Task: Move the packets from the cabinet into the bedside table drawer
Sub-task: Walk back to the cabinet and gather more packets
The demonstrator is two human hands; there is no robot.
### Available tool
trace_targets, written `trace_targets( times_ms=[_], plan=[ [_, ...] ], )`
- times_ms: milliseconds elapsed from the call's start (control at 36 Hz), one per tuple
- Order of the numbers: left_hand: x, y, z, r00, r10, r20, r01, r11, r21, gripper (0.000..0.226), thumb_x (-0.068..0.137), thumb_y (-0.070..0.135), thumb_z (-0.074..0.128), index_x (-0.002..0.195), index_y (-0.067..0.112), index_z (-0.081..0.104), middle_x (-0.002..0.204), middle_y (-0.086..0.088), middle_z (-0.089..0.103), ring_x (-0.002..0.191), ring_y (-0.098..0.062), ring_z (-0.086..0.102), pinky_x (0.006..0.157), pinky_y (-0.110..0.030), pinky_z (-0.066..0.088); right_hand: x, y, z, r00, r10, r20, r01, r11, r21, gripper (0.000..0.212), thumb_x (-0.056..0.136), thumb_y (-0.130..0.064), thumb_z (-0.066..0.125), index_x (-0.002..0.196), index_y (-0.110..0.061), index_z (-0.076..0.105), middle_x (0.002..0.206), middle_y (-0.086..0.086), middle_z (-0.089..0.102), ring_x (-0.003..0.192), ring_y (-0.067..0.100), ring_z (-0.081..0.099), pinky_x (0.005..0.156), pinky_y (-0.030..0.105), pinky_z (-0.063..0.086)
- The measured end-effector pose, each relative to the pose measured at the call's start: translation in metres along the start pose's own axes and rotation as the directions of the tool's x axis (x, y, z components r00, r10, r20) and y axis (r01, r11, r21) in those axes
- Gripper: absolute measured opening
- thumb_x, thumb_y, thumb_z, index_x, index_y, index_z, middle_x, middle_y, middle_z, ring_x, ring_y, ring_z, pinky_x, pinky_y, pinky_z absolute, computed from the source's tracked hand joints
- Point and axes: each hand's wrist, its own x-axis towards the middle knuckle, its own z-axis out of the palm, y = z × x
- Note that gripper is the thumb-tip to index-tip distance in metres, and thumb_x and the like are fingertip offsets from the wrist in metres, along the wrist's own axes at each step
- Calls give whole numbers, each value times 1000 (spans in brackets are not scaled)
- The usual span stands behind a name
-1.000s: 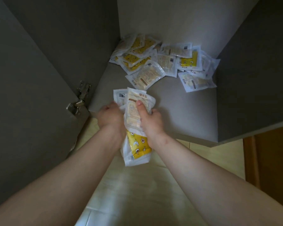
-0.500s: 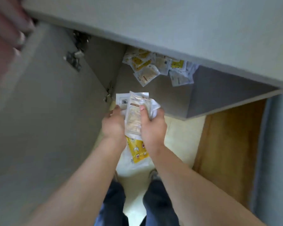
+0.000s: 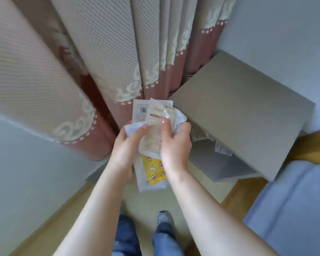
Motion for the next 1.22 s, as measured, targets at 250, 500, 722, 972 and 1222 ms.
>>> trace_targets(
  times_ms=[250, 500, 722, 972, 1222],
  plan=[
    [-112, 69, -130, 787, 228, -574, -358, 925, -124, 17, 82, 21, 71, 94, 27, 60, 89, -2, 72, 77, -19, 69, 71, -35, 57, -156, -102, 82, 878, -264, 400, 256, 964, 75, 23, 92, -39, 53, 86, -20, 41, 90, -3, 63, 86, 18, 61, 71, 26, 43],
    [-238, 72, -335, 279, 252, -927, -513, 855, 78, 20, 89, 22, 63, 71, 19, 55, 66, 2, 60, 64, -20, 56, 65, -36, 49, -367, -135, 180, 521, -329, 788, 286, 937, 202, 23, 93, -38, 52, 79, -26, 37, 78, -19, 54, 76, 13, 58, 63, 21, 39],
    [-400, 36, -504, -143, 109, -984, -481, 861, 165, 28, 90, 26, 61, 66, 20, 48, 60, 4, 52, 56, -18, 48, 62, -34, 43, -587, -137, 233, 65, -243, 968, 252, 943, 220, 23, 91, -45, 51, 90, -23, 44, 84, -12, 64, 80, 8, 62, 71, 25, 48],
    [-549, -39, -625, -442, -246, -863, -545, 837, 40, 32, 93, 26, 54, 67, 13, 42, 63, -2, 49, 58, -20, 45, 51, -28, 35, -782, -99, 267, -430, -24, 903, 279, 947, 158, 14, 89, -40, 57, 92, -27, 52, 87, -10, 68, 81, 10, 66, 76, 31, 54],
    [-630, -102, -742, -537, -431, -725, -580, 813, -54, 30, 92, 34, 54, 72, 12, 48, 73, -8, 56, 69, -25, 52, 68, -34, 44, -929, -61, 326, -613, 64, 787, 333, 925, 184, 19, 90, -40, 55, 90, -22, 52, 83, -9, 64, 81, 13, 64, 81, 39, 54]
  ],
)
